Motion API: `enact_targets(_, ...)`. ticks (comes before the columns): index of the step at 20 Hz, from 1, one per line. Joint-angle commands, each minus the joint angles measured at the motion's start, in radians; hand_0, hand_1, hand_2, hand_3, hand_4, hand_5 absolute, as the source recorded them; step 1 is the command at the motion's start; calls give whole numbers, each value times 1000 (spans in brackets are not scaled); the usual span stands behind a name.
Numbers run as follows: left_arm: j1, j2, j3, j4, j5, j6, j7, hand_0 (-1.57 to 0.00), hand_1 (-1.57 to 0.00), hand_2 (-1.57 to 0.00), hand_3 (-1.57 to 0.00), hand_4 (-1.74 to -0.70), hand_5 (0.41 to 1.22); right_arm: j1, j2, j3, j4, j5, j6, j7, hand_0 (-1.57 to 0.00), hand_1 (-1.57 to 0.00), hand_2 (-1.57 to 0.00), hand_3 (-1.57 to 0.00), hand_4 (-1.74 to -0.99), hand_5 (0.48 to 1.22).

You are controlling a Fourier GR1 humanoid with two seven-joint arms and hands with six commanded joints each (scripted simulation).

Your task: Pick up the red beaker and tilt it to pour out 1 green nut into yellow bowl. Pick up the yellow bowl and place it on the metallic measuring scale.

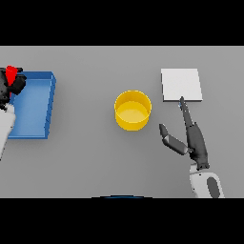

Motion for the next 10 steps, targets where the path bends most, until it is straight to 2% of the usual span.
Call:
enact_targets(1, 20, 2, -8, -9, -10, 5, -8, -1571, -1571, -1571, -1555, -1741, 1046, -7, -5, -6, 6, -5, 2, 8, 1, 1, 1, 1, -1013, 644)
enact_targets(3, 27, 18, -23, -29, -31, -7, 12, -1571, -1571, -1571, -1561, -1645, 941, 2, -4, -3, -13, -3, 2, 15, 1, 1, 1, 1, -1021, 636)
enact_targets(5, 56, 31, -34, -60, -39, -19, 21, -1571, -1571, -1563, -1536, -1401, 848, 2, -3, -5, -7, 1, -5, 16, 1, 1, 1, 1, -1017, 635)
enact_targets(6, 65, 32, -37, -66, -37, -27, 14, -1571, -1543, -1501, -1470, -1275, 810, -1, 2, -4, -1, 0, -7, 22, 1, 1, 1, 1, -1012, 634)
enact_targets(7, 74, 34, -38, -74, -31, -37, 5, -1496, -1378, -1351, -1310, -1161, 780, 12, 4, 0, -12, -3, -4, -4, 1, 1, 1, 1, -1009, 634)
enact_targets(8, 80, 36, -43, -86, -30, -43, 4, -1393, -1215, -1209, -1136, -1068, 749, 6, 0, -4, -16, -7, -2, 4, 1, 1, 1, 1, -1007, 635)
enact_targets(10, 91, 44, -41, -97, -18, -61, 14, -965, -796, -816, -768, -958, 696, 13, -1, -7, -10, -12, 2, 3, 1, 1, 1, 1, -1004, 635)
